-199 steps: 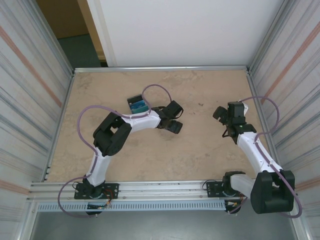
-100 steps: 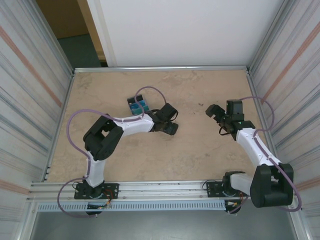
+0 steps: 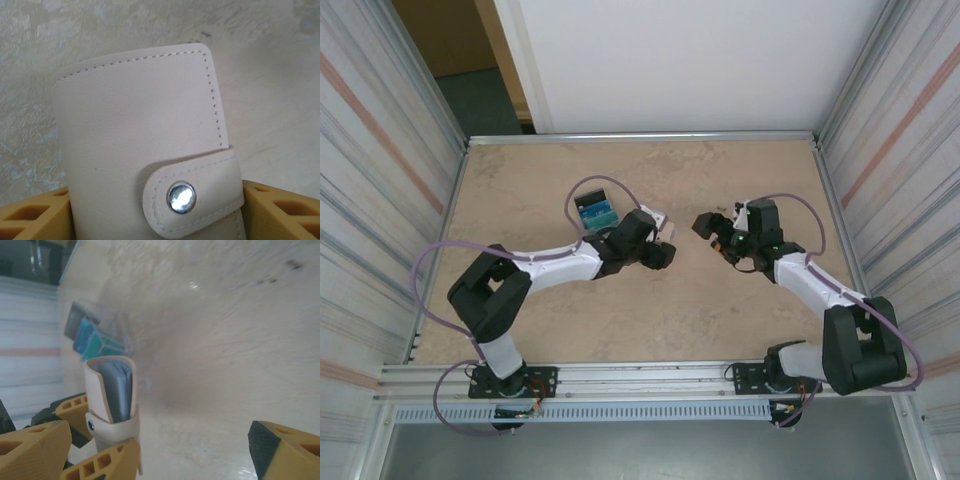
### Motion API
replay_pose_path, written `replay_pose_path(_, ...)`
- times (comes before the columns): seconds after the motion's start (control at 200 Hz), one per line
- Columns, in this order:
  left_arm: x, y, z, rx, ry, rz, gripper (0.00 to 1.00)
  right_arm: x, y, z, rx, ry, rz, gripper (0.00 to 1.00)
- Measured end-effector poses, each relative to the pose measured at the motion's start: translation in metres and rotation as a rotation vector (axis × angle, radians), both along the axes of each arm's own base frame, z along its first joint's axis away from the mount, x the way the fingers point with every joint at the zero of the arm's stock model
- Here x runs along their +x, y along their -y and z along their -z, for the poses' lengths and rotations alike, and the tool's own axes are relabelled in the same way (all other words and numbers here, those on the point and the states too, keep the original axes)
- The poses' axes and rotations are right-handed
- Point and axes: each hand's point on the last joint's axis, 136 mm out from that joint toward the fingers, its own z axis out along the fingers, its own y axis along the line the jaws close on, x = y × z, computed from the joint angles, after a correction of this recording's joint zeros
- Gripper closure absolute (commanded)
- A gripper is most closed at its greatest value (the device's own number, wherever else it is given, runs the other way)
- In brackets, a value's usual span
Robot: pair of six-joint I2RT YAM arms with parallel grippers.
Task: Take the credit cards out of the card holder
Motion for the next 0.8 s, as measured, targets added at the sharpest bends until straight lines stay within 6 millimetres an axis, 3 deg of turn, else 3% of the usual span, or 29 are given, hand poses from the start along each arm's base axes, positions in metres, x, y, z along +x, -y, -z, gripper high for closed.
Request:
replay_pose_path(0.351, -0.01, 0.002, -0.008, -0.067, 0.036, 0.053, 0.27, 0.005, -0.052, -0.024, 0.102, 0.07, -0.17, 0.18)
replay_pose_path(0.681, -0.014, 0.002, -0.021, -0.103, 0.076, 0.086, 0.28, 0.012, -0.073, -0.017, 0.118, 0.056, -0.226, 0.24)
replay_pose_path(0.742, -0.015, 0.002, -0.02, -0.103, 0.077, 0.085, 0.3, 0.013, -0.074, -0.013, 0.119, 0.038, -0.224, 0.24)
replay_pose_path(0.802, -0.015, 0.001, -0.019, -0.098, 0.079, 0.088, 0.41, 0.013, -0.075, -0.009, 0.121, 0.022, -0.221, 0.23)
